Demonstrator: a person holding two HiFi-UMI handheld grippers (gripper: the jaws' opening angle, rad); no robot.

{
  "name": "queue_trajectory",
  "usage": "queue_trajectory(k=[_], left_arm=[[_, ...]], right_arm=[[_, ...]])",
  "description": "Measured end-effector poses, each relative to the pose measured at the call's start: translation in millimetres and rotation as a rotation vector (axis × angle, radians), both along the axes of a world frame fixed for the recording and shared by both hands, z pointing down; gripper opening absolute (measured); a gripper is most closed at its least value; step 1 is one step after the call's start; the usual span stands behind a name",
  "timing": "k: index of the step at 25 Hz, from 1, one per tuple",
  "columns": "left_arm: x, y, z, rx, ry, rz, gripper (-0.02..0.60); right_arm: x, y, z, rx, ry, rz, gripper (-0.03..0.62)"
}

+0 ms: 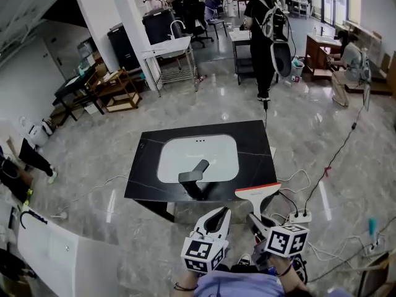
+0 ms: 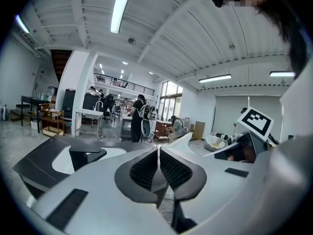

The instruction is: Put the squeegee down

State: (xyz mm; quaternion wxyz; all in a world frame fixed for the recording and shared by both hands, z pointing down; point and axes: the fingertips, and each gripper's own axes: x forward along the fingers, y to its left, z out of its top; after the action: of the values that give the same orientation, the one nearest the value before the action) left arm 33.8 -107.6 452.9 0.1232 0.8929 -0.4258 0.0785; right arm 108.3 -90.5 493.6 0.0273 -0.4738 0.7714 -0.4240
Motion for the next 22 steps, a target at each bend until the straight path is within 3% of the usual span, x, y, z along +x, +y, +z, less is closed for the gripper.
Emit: queue_trajectory(k=[7,22], left_arm=[[26,-15,-3,-0.011,0.016,-0.007,0.025],[33,-41,11,-0.034,-0.034,0.001,0.026]], right_arm=[[24,-13,-2,0.005,-0.01,-0.008,0.041],[46,-41,12,-0.031,-0.079,0.033,0.041]])
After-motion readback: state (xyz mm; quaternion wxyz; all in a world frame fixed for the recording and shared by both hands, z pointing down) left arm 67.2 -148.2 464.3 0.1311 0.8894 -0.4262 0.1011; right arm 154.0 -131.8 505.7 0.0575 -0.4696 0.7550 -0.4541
